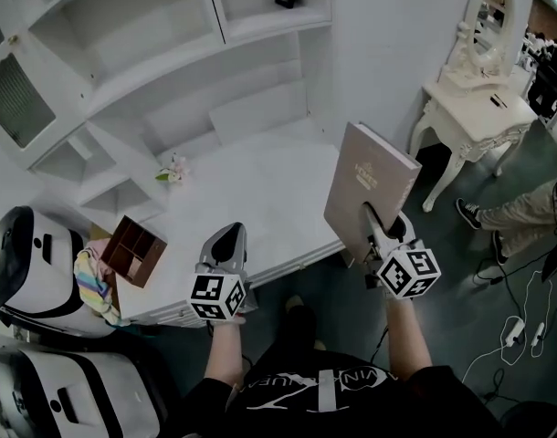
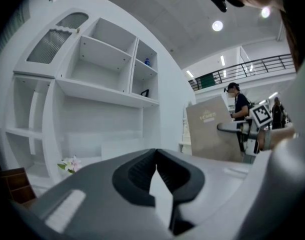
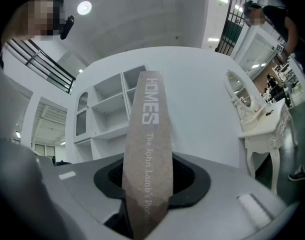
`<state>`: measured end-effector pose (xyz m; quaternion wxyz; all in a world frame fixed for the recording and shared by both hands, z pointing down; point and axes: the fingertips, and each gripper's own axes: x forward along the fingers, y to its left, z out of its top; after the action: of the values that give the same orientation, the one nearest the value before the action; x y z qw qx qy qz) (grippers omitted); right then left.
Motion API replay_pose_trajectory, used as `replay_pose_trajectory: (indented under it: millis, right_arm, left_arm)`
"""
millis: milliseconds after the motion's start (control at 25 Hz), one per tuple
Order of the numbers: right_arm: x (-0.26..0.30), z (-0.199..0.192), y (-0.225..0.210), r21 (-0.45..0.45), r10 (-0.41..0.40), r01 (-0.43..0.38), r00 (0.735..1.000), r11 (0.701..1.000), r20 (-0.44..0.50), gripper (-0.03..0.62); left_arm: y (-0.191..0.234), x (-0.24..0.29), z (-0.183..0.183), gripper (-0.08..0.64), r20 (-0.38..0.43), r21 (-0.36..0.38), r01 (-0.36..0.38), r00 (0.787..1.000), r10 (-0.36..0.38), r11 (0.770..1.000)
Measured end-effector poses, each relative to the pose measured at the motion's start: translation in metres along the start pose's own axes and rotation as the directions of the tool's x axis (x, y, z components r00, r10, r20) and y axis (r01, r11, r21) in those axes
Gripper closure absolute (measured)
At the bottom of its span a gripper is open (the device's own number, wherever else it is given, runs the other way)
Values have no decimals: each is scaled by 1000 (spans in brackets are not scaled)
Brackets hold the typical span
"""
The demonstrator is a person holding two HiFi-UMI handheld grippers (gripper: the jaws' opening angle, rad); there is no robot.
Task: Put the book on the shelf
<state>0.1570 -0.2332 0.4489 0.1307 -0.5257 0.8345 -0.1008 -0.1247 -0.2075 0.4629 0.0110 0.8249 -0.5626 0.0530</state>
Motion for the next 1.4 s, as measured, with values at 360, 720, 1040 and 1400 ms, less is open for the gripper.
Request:
replay_pose_trajectory:
  millis: [360,720,1040,1400]
  right_arm:
    - [38,37,-13,-34,13,-11,999,999,49,411]
    - [98,68,-8,-69,65,-58,993,996,99,411]
    - [176,126,12,-111,140,-123,978,986,157,411]
    - [257,209,53,-170,257,-220,936,961,240,411]
  left_arm:
    - [4,51,29,560,60,4,23,998,-23,1000]
    - [30,100,49,560,82,19,8,997,-9,1000]
    - [64,155,84,560,96,19,17,995,-18,1000]
    - [105,211,131,560,135,25,45,990,-48,999]
